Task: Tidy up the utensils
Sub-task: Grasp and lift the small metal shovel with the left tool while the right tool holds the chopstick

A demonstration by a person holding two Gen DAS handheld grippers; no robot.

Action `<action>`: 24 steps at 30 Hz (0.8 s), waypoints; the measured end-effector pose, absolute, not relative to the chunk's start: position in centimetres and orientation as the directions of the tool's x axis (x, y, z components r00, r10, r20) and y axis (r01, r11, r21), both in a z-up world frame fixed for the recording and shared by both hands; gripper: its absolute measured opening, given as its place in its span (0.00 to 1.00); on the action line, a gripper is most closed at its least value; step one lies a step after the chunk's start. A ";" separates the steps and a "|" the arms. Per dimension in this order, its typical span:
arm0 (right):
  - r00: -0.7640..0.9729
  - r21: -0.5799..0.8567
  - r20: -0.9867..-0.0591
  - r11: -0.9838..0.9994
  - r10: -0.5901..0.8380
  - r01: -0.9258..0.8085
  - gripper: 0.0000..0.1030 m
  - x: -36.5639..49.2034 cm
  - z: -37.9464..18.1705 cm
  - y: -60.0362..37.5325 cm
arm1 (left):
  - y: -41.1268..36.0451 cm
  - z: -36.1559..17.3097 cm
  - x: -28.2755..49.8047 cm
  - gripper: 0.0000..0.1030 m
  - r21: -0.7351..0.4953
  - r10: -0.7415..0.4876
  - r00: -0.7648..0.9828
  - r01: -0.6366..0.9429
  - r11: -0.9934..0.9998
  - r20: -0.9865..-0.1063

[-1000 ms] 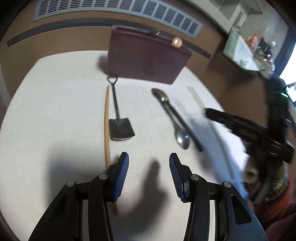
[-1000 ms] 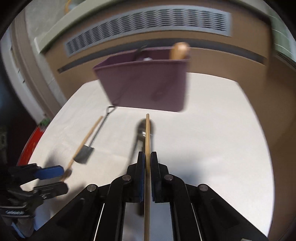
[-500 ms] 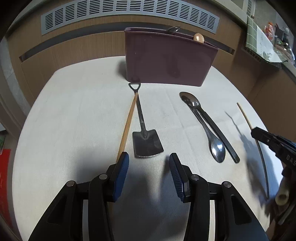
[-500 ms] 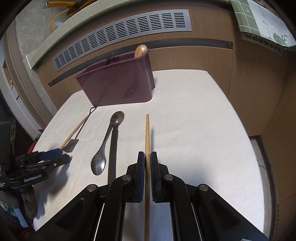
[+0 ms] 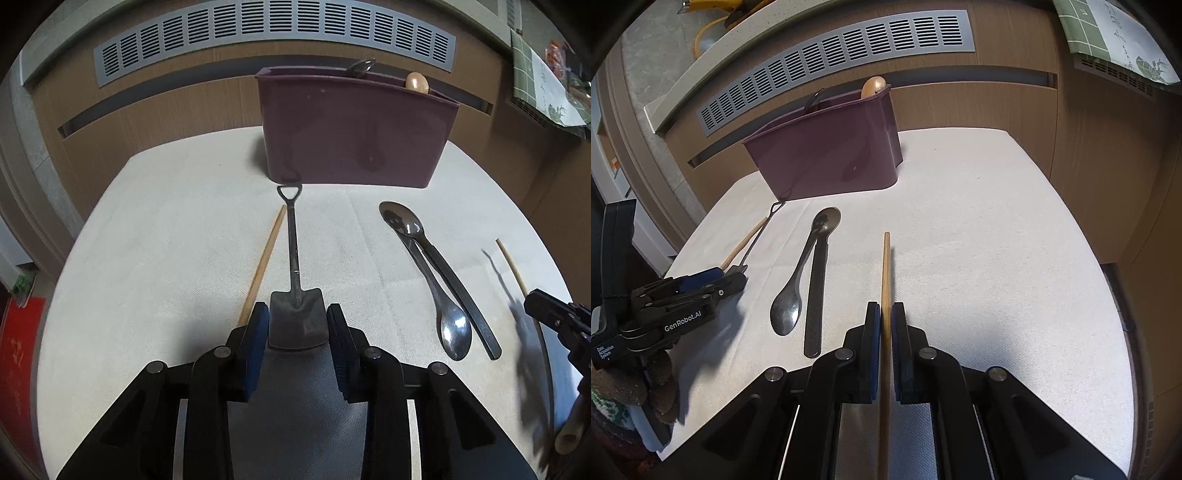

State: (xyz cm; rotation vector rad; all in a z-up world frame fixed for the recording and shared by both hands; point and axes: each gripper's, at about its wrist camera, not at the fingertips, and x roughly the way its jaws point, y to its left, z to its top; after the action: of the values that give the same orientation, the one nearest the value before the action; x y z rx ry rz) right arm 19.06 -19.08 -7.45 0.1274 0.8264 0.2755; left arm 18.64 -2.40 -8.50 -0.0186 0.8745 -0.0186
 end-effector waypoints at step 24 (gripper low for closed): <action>0.574 0.058 -0.800 0.974 0.176 -0.218 0.11 22.6 -8.0 -16.5 | 2.5 1.0 13.0 0.32 -0.126 -0.095 0.827 0.029 0.992 -0.554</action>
State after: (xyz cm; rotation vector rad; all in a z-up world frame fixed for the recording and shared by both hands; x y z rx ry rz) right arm 22.59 -16.54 -7.95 -0.0487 0.9316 0.2308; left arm 13.00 2.52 1.00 -0.1135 0.5937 -0.0660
